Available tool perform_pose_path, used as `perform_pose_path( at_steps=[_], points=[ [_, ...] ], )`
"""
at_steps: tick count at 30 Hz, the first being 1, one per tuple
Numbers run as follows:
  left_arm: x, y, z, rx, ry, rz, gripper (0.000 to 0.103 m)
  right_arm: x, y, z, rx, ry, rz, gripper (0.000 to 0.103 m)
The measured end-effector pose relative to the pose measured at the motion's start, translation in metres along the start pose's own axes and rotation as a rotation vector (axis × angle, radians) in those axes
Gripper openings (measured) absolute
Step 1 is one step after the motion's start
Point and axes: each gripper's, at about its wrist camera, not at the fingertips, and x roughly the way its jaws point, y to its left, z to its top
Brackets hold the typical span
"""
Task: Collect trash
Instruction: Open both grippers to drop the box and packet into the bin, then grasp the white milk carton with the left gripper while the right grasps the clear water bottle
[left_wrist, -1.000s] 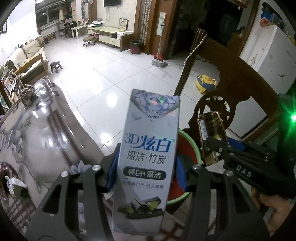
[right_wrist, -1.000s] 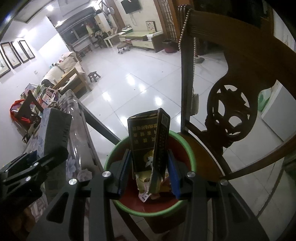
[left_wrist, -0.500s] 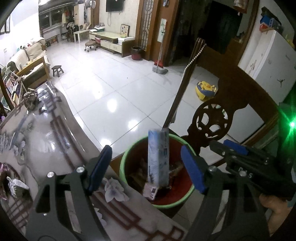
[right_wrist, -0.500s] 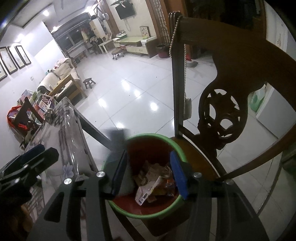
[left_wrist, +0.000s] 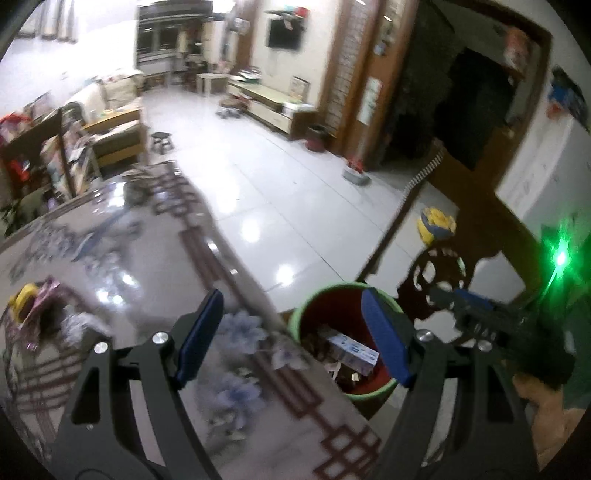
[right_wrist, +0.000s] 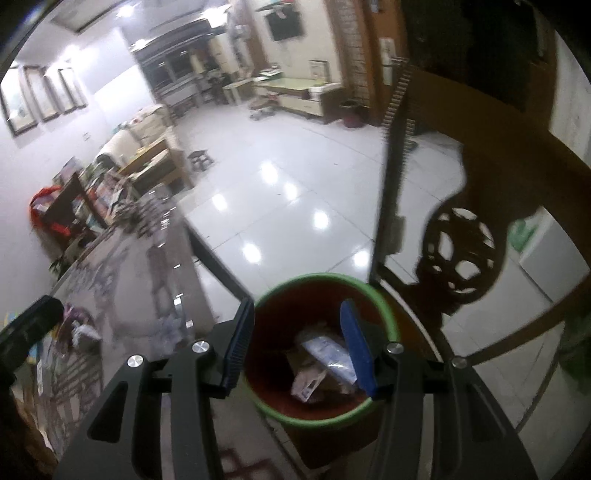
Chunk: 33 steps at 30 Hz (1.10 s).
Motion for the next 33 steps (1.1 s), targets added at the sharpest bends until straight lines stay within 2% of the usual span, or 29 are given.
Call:
perform_pose_path(
  at_steps=[8,16,20,22,26,31,33],
  points=[
    [-0.072,0.065,-0.012,-0.138,-0.096,0.079,0.075,0.009,0.090,-0.029,-0.186,0.101,0.118,0.048],
    [-0.120,0.137,-0.044,-0.251,-0.106,0.177,0.075,0.011,0.177,-0.078,-0.368,0.206,0.205,0.052],
    [-0.137,0.172,-0.060,-0.306,-0.107,0.221,0.075,0.006,0.230,-0.113,-0.539,0.275,0.278,0.053],
    [-0.144,0.188,-0.068,-0.334,-0.107,0.243,0.075,0.004,0.259,-0.139,-0.661,0.333,0.331,0.059],
    [-0.155,0.219,-0.080,-0.391,-0.102,0.264,0.075,-0.001,0.308,-0.193,-0.873,0.456,0.427,0.059],
    [-0.171,0.245,-0.091,-0.438,-0.118,0.276,0.075,-0.011,0.354,-0.248,-1.097,0.534,0.463,0.060],
    [-0.173,0.251,-0.095,-0.448,-0.122,0.279,0.075,-0.010,0.365,-0.264,-1.157,0.554,0.473,0.065]
  ],
)
